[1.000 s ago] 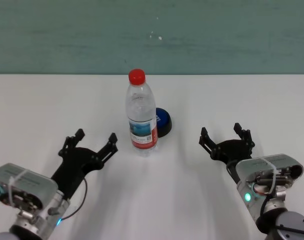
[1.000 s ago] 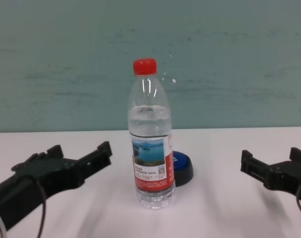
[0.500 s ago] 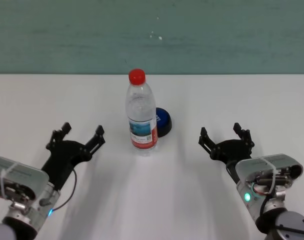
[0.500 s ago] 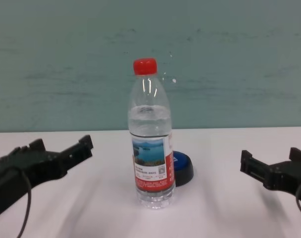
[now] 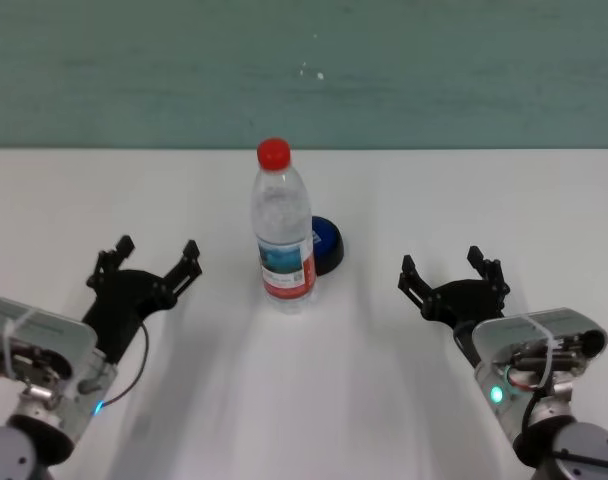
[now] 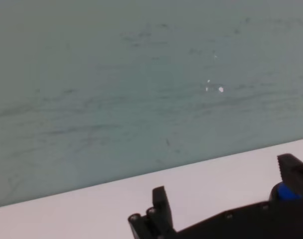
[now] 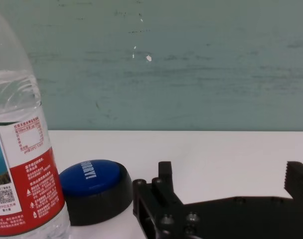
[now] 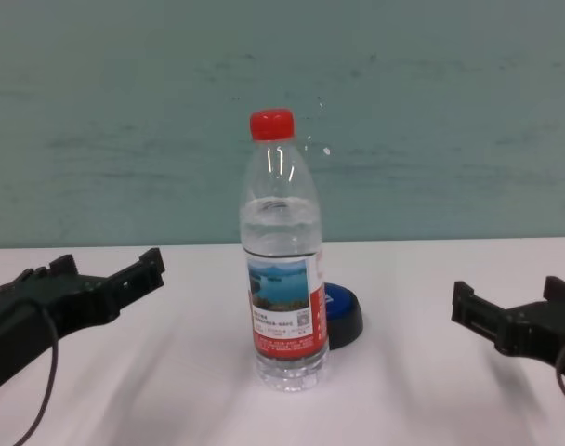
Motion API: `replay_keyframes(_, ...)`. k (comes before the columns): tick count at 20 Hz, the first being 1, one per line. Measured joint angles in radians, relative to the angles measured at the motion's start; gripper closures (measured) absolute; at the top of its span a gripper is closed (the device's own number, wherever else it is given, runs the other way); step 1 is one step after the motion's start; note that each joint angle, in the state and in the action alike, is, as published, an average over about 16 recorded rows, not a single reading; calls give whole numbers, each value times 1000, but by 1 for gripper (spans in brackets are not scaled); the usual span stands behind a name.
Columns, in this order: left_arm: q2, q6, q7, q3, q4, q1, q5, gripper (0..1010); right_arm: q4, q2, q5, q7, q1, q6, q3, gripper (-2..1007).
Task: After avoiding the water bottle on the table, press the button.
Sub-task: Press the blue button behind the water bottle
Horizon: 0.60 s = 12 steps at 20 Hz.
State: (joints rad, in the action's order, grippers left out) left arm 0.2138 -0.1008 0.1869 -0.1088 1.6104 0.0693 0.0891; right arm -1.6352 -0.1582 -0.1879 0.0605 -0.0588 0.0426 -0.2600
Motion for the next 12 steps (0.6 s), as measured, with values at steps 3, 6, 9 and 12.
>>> replay_keyframes(3,-2,2,4,-1,-18,-20,-1,0,0,0,0,0,0,0,0,1)
replay_keyframes(6,-5,4,9,-5,-35,-41,-1,0,0,0,0,0,0,0,0,1)
replay_keyframes(9,-6,5,14,-10,-51,-61,0,0,0,0,0,0,0,0,0,1)
replay_keyframes(12,-9,4,17,-16,-68,-80,1,0,0,0,0,0,0,0,0,1)
